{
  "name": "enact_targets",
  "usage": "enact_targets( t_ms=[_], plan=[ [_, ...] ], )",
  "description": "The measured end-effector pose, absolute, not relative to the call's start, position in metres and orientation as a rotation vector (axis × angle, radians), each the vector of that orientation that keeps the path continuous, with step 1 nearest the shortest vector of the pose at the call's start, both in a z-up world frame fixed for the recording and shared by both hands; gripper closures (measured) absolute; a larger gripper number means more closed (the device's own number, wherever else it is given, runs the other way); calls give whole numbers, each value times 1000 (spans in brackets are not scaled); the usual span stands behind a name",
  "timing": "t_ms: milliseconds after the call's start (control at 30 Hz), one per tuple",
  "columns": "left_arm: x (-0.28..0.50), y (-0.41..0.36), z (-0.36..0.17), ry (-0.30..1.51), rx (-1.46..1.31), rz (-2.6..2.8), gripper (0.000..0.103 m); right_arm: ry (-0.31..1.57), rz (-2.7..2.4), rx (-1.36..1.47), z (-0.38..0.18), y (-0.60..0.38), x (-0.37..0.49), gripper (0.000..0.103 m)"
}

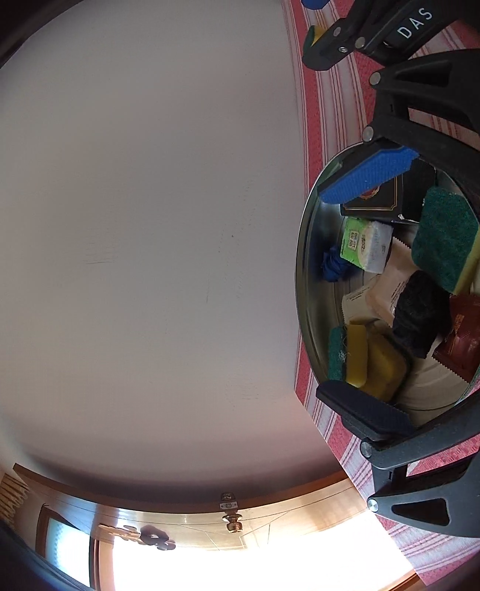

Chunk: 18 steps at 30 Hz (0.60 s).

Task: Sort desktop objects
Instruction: 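Withdraw both tools from the tin toward the red packet and yellow sponge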

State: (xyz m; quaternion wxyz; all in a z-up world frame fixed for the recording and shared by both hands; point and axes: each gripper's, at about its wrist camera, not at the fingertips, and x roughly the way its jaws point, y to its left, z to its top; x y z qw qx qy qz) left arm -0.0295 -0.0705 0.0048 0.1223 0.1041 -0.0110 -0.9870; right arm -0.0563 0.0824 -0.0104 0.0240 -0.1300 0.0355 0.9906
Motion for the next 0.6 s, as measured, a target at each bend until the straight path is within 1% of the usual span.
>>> enact_targets(
  t_ms=[167, 600],
  plan=[
    [-32, -73, 1, 34, 385, -2882, 5, 101, 3045, -423, -12, 102, -50, 14],
    [-28, -38, -2, -37, 417, -2926, 5, 48, 2967, -427, -11, 159, -32, 14]
  ],
)
